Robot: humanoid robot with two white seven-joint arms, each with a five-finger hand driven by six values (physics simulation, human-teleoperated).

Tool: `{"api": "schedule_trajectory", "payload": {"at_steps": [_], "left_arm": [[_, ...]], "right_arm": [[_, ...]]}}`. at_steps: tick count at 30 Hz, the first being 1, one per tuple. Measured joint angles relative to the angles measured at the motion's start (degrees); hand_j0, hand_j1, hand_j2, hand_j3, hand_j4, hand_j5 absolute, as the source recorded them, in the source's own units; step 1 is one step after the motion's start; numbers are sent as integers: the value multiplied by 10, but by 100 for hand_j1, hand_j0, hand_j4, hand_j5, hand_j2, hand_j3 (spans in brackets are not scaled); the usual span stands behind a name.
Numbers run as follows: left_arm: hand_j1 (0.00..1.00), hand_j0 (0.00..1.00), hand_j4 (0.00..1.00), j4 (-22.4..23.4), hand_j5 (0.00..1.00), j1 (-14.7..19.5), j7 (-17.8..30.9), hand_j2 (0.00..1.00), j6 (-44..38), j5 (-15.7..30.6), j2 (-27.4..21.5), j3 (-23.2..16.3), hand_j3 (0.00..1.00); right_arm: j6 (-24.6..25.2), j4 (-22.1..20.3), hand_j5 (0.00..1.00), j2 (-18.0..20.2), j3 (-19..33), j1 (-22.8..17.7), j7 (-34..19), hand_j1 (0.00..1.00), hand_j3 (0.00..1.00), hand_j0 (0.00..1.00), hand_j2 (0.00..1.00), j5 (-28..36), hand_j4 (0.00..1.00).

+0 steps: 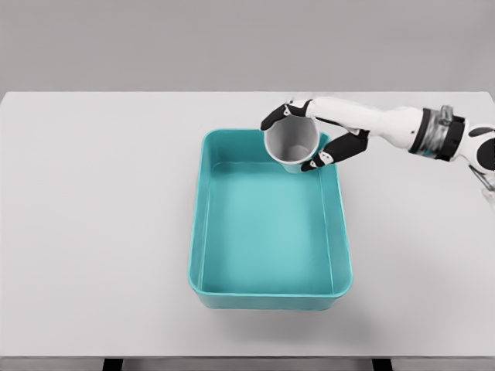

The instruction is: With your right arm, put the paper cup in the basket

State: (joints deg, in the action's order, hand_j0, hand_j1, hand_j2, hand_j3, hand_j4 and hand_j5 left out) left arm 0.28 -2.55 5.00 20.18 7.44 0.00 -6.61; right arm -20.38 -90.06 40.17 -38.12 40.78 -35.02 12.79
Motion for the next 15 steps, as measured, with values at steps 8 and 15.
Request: {"api": "schedule_trajectory", "payload": {"at_steps": [8,15], "left_arm": [[100,100,100,0,100,0,0,100,0,0,0,0,100],[100,100,100,0,100,0,0,100,0,0,0,0,100]], "right_arm": [[-3,-41,75,-1,-30,0,0,75,75,75,75,-87,75],[3,-55,75,-10,-47,4,0,75,75,75,75,-193,75]]}}
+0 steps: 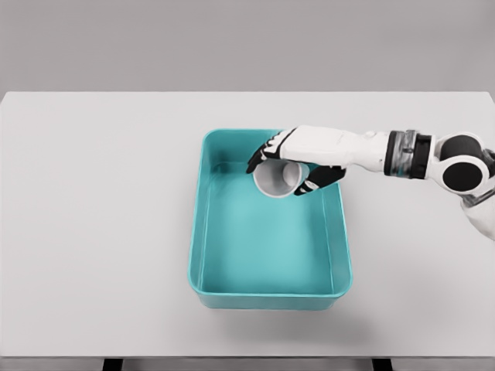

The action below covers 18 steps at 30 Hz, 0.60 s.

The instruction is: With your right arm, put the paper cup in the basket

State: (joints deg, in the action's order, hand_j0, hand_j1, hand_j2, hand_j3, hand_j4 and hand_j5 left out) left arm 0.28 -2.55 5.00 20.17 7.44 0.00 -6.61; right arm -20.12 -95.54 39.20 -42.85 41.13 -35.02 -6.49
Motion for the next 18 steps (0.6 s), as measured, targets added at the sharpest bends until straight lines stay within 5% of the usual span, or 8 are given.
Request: {"api": "schedule_trajectory", "payload": {"at_steps": [8,9,10,18], "left_arm": [[100,100,100,0,100,0,0,100,0,0,0,0,100],[100,100,100,0,100,0,0,100,0,0,0,0,100],[100,100,100,0,100,0,0,100,0,0,0,0,100],[100,100,100,0,100,0,0,100,0,0,0,0,100]], "right_arm": [[5,-3,75,-22,-27,1,0,75,75,75,75,-94,75],[5,-4,81,-24,-28,1,0,81,81,81,81,-102,81],[5,-4,100,-26,-30,1,0,100,100,100,100,-107,100],[4,-8,100,-30,-32,2,0,100,100,100,100,-119,100]]}}
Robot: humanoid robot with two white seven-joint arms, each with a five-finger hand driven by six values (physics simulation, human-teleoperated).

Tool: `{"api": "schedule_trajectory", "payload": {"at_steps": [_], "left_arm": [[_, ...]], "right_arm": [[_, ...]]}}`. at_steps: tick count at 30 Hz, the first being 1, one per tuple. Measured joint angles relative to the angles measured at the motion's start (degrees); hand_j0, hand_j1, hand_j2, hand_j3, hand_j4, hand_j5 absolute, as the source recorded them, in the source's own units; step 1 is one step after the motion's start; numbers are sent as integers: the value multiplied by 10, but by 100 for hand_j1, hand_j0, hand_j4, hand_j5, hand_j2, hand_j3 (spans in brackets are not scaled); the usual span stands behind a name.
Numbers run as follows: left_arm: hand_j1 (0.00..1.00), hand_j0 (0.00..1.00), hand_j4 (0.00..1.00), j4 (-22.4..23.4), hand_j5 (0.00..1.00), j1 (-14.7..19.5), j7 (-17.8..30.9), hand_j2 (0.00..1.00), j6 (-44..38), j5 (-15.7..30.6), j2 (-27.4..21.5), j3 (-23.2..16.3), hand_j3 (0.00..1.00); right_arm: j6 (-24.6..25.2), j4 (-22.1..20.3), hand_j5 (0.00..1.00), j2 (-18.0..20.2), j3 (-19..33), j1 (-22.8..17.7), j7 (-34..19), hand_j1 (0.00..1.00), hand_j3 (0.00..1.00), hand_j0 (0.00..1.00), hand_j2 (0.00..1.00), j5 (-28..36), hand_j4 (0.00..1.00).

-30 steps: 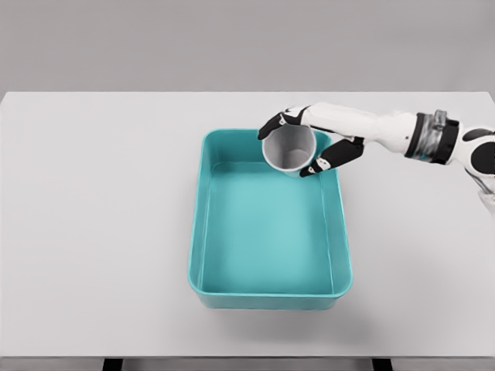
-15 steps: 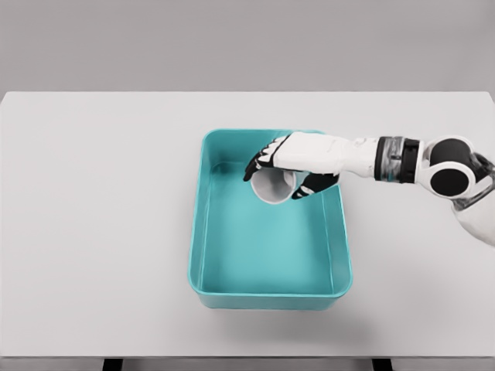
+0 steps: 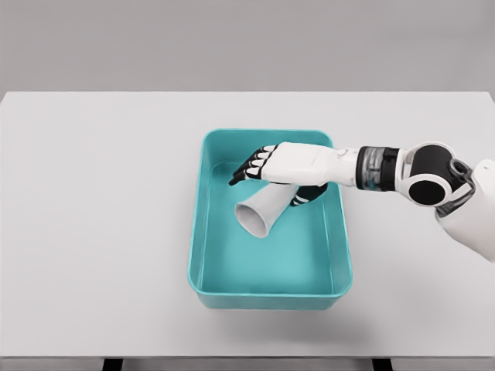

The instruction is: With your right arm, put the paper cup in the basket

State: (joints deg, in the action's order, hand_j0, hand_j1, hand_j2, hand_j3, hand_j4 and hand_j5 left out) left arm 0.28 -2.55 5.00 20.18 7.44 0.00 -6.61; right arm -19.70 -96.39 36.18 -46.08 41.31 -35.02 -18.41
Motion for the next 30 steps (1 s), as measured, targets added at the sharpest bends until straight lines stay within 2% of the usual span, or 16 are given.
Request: {"api": "schedule_trajectory", "payload": {"at_steps": [3,5,7,10,11,13,15,18,23,30], "left_arm": [[100,100,100,0,100,1,0,100,0,0,0,0,100],[100,100,100,0,100,0,0,100,0,0,0,0,100],[100,100,100,0,100,0,0,100,0,0,0,0,100],[100,100,100,0,100,0,0,100,0,0,0,0,100],[100,100,100,0,100,0,0,100,0,0,0,0,100],[100,100,100,0,100,0,0,100,0,0,0,0,100],[100,100,100,0,100,0,0,100,0,0,0,0,100],[100,100,100,0,100,0,0,100,0,0,0,0,100],[100,100,100,0,100,0,0,100,0,0,0,0,100],[100,100,100,0,100,0,0,100,0,0,0,0,100]], "right_arm": [[-1,-4,100,1,9,0,0,100,100,100,100,11,100],[-6,-6,100,6,45,-11,0,100,100,100,100,60,100],[-19,0,100,24,108,-45,0,100,100,100,100,159,100],[-28,35,100,48,219,-102,0,100,100,100,100,301,100],[-30,47,100,51,257,-138,0,100,100,100,100,328,100],[-32,67,100,56,327,-183,0,100,100,100,100,361,100],[-31,84,100,58,377,-200,0,100,100,100,100,375,100],[-29,118,100,58,409,-215,0,100,100,100,100,361,100],[-26,155,100,53,422,-214,0,100,100,100,100,330,100],[-25,168,100,53,422,-212,0,100,100,100,100,319,100]]}}
